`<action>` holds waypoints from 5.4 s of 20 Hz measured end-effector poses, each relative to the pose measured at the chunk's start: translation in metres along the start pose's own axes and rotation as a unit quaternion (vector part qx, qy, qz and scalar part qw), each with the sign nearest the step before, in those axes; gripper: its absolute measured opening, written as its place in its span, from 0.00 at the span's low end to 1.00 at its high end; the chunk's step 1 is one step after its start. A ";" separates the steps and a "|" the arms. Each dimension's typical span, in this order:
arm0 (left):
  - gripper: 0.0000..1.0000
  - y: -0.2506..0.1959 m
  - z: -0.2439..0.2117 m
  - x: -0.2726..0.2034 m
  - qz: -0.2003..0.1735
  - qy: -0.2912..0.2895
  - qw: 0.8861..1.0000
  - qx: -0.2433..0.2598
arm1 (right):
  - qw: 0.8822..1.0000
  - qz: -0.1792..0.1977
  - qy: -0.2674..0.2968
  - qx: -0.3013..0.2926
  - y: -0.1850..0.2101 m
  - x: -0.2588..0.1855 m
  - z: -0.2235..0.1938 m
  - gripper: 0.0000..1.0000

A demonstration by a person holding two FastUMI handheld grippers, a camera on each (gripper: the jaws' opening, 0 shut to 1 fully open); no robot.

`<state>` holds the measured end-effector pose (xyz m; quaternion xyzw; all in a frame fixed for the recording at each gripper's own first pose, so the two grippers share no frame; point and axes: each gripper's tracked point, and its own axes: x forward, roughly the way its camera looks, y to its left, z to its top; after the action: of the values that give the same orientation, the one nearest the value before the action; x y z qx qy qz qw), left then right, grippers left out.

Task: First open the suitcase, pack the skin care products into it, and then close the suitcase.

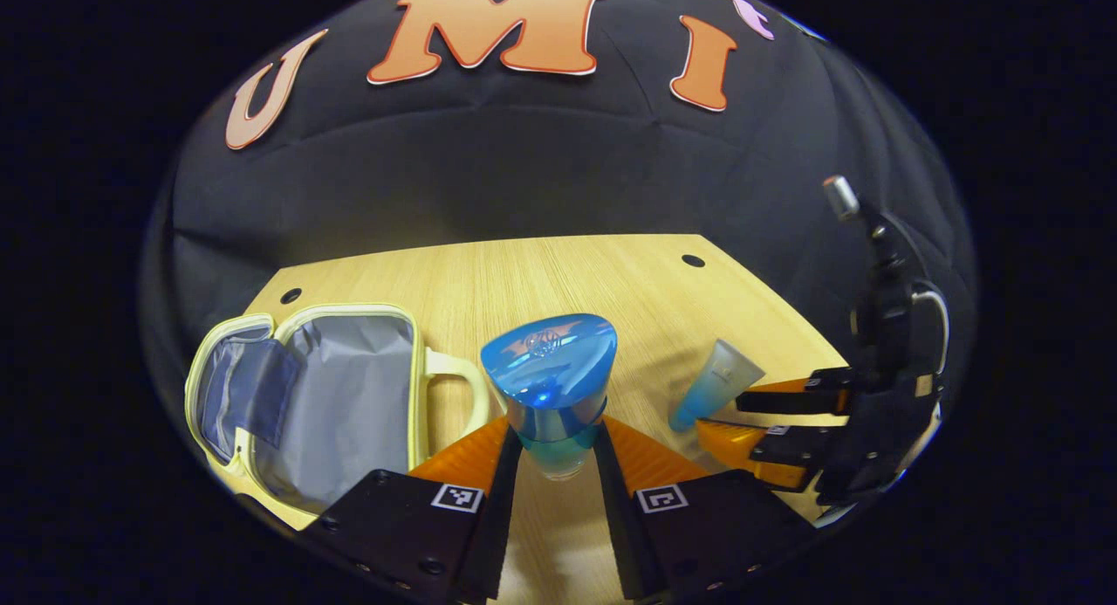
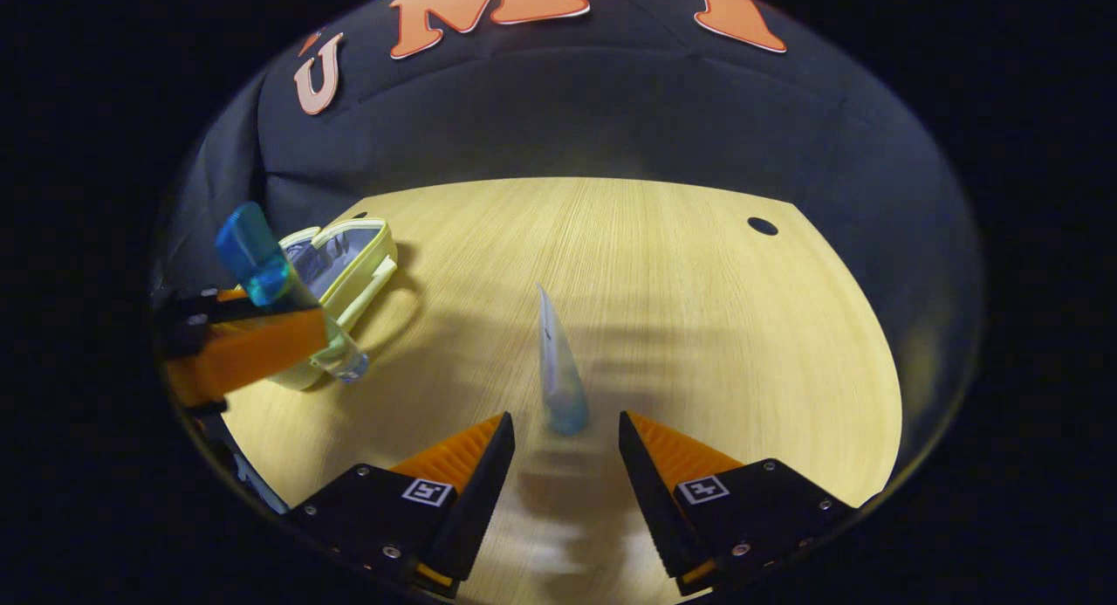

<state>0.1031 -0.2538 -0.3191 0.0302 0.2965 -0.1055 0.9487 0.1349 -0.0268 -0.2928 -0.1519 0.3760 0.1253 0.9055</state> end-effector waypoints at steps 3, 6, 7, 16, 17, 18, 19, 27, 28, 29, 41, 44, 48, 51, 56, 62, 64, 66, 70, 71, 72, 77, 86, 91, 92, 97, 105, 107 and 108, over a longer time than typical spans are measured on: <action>0.49 0.022 0.002 -0.021 0.019 0.004 1.000 0.011 | 1.000 0.008 0.008 0.003 0.005 0.012 -0.002 0.68; 0.49 0.044 0.001 -0.033 0.037 0.008 0.999 -0.002 | 1.000 0.005 0.014 0.008 0.004 0.022 -0.003 0.62; 0.50 0.050 -0.001 -0.035 0.038 0.009 0.999 -0.008 | 1.000 0.004 0.013 0.010 0.004 0.024 -0.001 0.61; 0.49 0.088 -0.008 -0.062 0.011 0.030 0.999 -0.014 | 0.999 0.010 0.020 0.032 0.021 0.013 0.012 0.41; 0.49 0.097 -0.008 -0.067 0.005 0.040 0.999 -0.007 | 0.999 0.020 0.018 0.042 0.030 0.008 0.016 0.41; 0.49 0.110 -0.008 -0.073 0.002 0.052 0.999 0.005 | 0.998 0.029 0.015 0.049 0.040 0.002 0.022 0.46; 0.48 0.127 -0.008 -0.078 0.008 0.066 0.998 0.020 | 0.998 0.039 0.014 0.053 0.050 -0.004 0.026 0.41; 0.49 0.237 -0.031 -0.046 0.003 0.239 0.970 0.045 | 0.991 0.103 -0.001 0.080 0.136 -0.058 0.050 0.41; 0.49 0.246 -0.038 -0.036 0.001 0.256 0.966 0.042 | 0.991 0.103 0.000 0.080 0.142 -0.062 0.049 0.41; 0.49 0.252 -0.043 -0.026 0.001 0.268 0.962 0.046 | 0.991 0.102 0.001 0.082 0.148 -0.066 0.048 0.41; 0.90 0.271 -0.056 0.040 -0.008 0.270 0.962 0.037 | 0.992 0.063 0.013 0.108 0.165 -0.071 0.051 0.41; 0.97 0.270 -0.053 0.032 -0.007 0.254 0.967 0.023 | 0.992 0.070 0.014 0.101 0.180 -0.071 0.062 0.41; 0.97 0.284 -0.022 0.004 0.007 0.181 0.983 0.029 | 0.991 0.096 0.017 0.095 0.211 -0.071 0.089 0.41; 0.97 0.305 0.015 -0.025 0.032 0.106 0.993 0.045 | 0.991 0.109 0.036 0.076 0.238 -0.066 0.103 0.41; 0.96 0.308 0.057 -0.079 0.051 0.031 0.997 0.048 | 0.988 0.122 0.090 0.036 0.283 -0.041 0.120 0.41; 0.96 0.342 0.049 -0.113 0.063 0.019 0.998 0.023 | 0.977 0.108 0.182 0.037 0.313 0.013 0.100 0.41; 0.97 0.349 0.042 -0.118 0.064 0.025 0.998 0.012 | 0.972 0.093 0.213 0.039 0.317 0.031 0.085 0.41; 0.96 0.359 0.037 -0.120 0.072 0.029 0.997 0.005 | 0.969 0.081 0.231 0.044 0.323 0.046 0.073 0.41; 0.96 0.368 0.029 -0.120 0.075 0.035 0.997 -0.009 | 0.968 0.058 0.235 0.065 0.321 0.068 0.072 0.36; 0.96 0.369 0.028 -0.119 0.074 0.036 0.997 -0.012 | 0.969 0.052 0.231 0.071 0.321 0.069 0.076 0.45; 0.96 0.369 0.026 -0.120 0.073 0.038 0.997 -0.015 | 0.970 0.049 0.224 0.075 0.320 0.073 0.080 0.48; 0.96 0.378 0.020 -0.123 0.074 0.036 0.996 -0.041 | 0.979 0.057 0.185 0.070 0.321 0.059 0.097 0.94; 0.97 0.478 -0.008 -0.128 0.094 0.013 0.977 -0.192 | 0.988 0.133 0.043 0.065 0.355 0.007 0.144 0.95; 0.98 0.536 -0.026 -0.111 0.080 -0.008 0.970 -0.231 | 0.990 0.132 0.019 0.041 0.355 -0.009 0.143 0.95; 0.97 0.537 -0.029 -0.106 0.066 -0.013 0.968 -0.241 | 0.991 0.129 0.017 0.036 0.354 -0.011 0.142 0.95; 0.97 0.546 -0.049 -0.075 0.029 -0.024 0.946 -0.322 | 0.991 0.123 0.018 0.058 0.347 -0.024 0.136 0.95; 0.94 0.559 -0.048 -0.042 -0.025 -0.101 0.856 -0.507 | 0.992 0.095 0.027 0.078 0.328 -0.032 0.128 0.96; 0.86 0.551 -0.058 -0.028 -0.028 -0.080 0.860 -0.503 | 0.992 0.088 0.027 0.082 0.324 -0.033 0.128 0.96; 0.78 0.547 -0.065 -0.020 -0.030 -0.061 0.868 -0.492 | 0.992 0.086 0.029 0.084 0.323 -0.032 0.127 0.96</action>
<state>0.1699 0.2920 -0.3639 -0.4558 0.2523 0.0243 0.8532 0.0847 0.3141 -0.2426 -0.0465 0.4228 0.1661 0.8897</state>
